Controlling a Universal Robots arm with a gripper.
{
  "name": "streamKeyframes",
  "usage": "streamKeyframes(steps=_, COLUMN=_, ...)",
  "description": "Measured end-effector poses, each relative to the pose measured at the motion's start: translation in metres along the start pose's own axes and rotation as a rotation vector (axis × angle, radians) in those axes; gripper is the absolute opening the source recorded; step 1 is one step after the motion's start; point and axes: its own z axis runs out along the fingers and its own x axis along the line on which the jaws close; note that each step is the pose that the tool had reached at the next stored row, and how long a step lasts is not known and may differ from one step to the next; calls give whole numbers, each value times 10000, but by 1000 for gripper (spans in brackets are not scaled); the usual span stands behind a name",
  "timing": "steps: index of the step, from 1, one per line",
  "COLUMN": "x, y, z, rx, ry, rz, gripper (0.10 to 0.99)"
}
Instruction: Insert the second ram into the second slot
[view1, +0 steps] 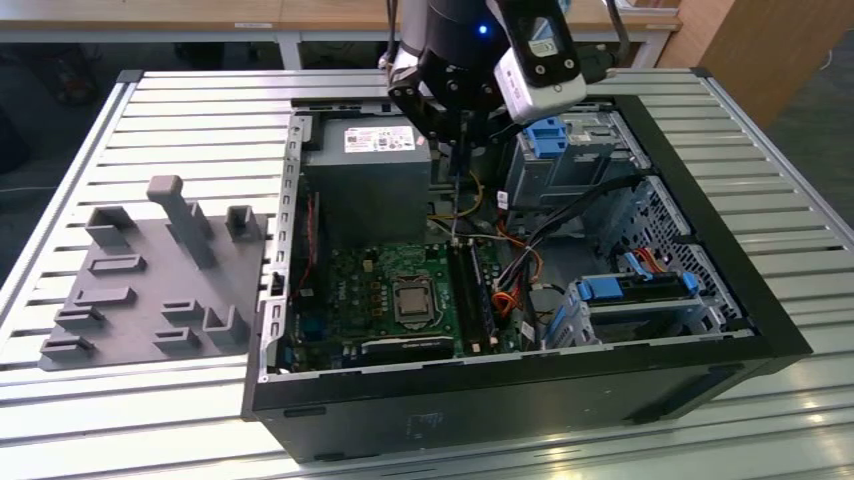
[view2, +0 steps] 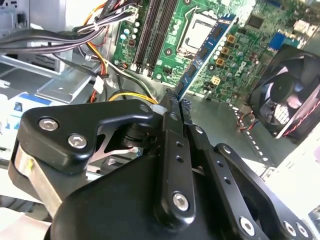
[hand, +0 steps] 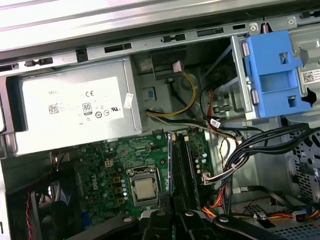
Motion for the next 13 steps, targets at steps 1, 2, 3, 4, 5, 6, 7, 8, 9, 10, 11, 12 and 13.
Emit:
streamKeyframes(steps=1, x=0, y=0, z=4, rx=-1, ry=5, rz=-170, gripper=137)
streamKeyframes(steps=2, x=0, y=0, z=7, rx=-2, ry=11, rz=-344, gripper=137)
streamKeyframes(steps=3, x=0, y=0, z=10, rx=-2, ry=17, rz=-523, gripper=137)
streamKeyframes(steps=4, x=0, y=-1, z=14, rx=-3, ry=22, rz=-699, gripper=137)
streamKeyframes(steps=5, x=0, y=-1, z=17, rx=-3, ry=27, rz=-865, gripper=137)
streamKeyframes(steps=6, x=0, y=-1, z=20, rx=-3, ry=32, rz=-1000, gripper=137)
streamKeyframes(steps=7, x=0, y=-3, z=23, rx=-4, ry=33, rz=-1067, gripper=137)
streamKeyframes(steps=8, x=0, y=-4, z=25, rx=-3, ry=34, rz=-1081, gripper=137)
streamKeyframes(steps=9, x=-1, y=-4, z=27, rx=-4, ry=34, rz=-1080, gripper=137)
streamKeyframes(steps=10, x=-1, y=-4, z=27, rx=-2, ry=35, rz=-1081, gripper=137)
streamKeyframes(steps=11, x=-1, y=-4, z=29, rx=-3, ry=35, rz=-1082, gripper=137)
streamKeyframes(steps=12, x=-1, y=-4, z=31, rx=-4, ry=34, rz=-1081, gripper=137)
streamKeyframes(steps=13, x=-1, y=-4, z=33, rx=-5, ry=34, rz=-1081, gripper=137)
